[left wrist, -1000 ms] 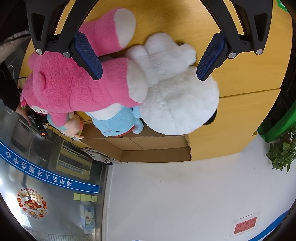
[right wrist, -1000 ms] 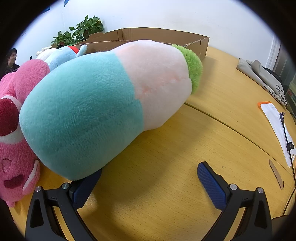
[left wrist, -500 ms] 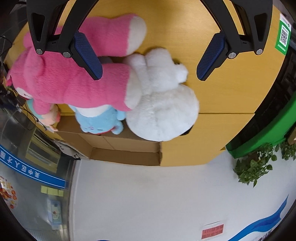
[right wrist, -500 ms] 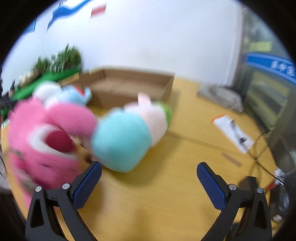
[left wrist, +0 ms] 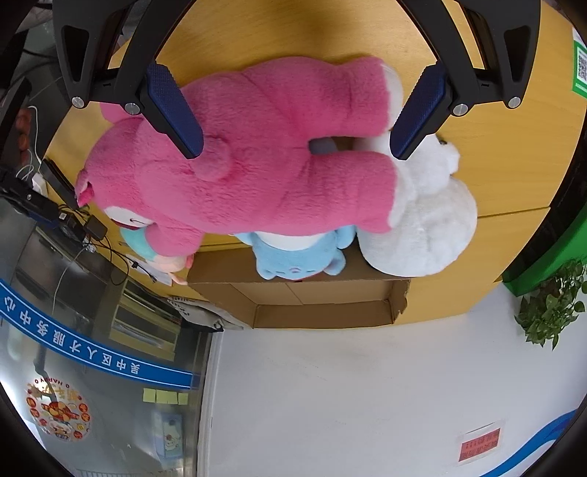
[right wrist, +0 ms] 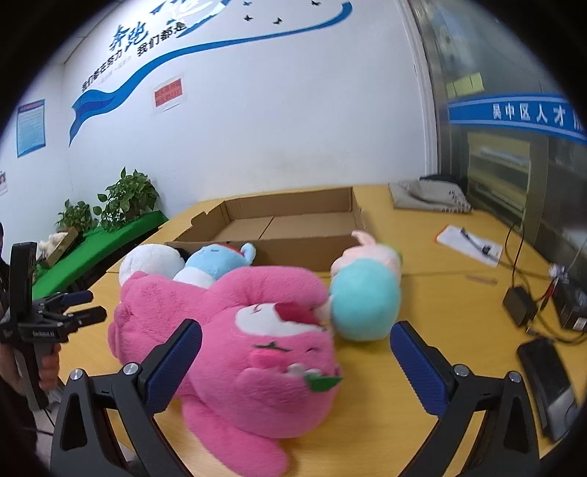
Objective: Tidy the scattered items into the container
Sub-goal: 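Move both grippers toward the pink plush bear on the pile, then close both grippers on the pink plush bear's body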
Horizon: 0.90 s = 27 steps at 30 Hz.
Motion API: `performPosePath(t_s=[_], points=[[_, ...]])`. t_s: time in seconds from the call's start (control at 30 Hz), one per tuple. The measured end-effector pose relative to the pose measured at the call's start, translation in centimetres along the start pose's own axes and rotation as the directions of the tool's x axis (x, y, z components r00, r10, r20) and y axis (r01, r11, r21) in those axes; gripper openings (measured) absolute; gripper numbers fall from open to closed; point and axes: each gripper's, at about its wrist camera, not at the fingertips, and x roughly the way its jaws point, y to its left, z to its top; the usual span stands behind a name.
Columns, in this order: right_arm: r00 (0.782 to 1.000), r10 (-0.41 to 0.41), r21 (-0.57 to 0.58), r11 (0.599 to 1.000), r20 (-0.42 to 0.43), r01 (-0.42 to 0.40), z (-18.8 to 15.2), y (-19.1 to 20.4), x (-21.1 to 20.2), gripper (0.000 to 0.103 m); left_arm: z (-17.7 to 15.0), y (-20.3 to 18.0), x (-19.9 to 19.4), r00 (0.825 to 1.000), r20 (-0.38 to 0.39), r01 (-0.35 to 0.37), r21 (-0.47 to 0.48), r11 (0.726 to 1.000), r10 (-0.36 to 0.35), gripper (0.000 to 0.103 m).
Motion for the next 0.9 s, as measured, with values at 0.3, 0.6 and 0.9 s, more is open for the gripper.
performPosePath(t_s=[0.3, 0.6, 0.9], points=[[0.997, -0.027, 0.004, 1.0, -0.068, 0.027, -1.0, 0.9, 2.5, 0.103, 0.1, -0.3, 1.3, 1.0, -0.014, -0.002, -0.012, 1.0, 0.002, 0.103], [0.996, 0.027, 0.045, 0.999, -0.09, -0.023, -1.6, -0.6, 3.3, 0.103, 0.7, -0.8, 3.0, 0.986, -0.037, 0.165, -0.009, 0.986, -0.165, 0.103], [0.983, 0.153, 0.204, 0.97, -0.103, -0.13, -4.4, -3.0, 5.4, 0.103, 0.0, -0.5, 6.7, 0.944, -0.135, 0.295, -0.057, 0.954, -0.3, 0.103]])
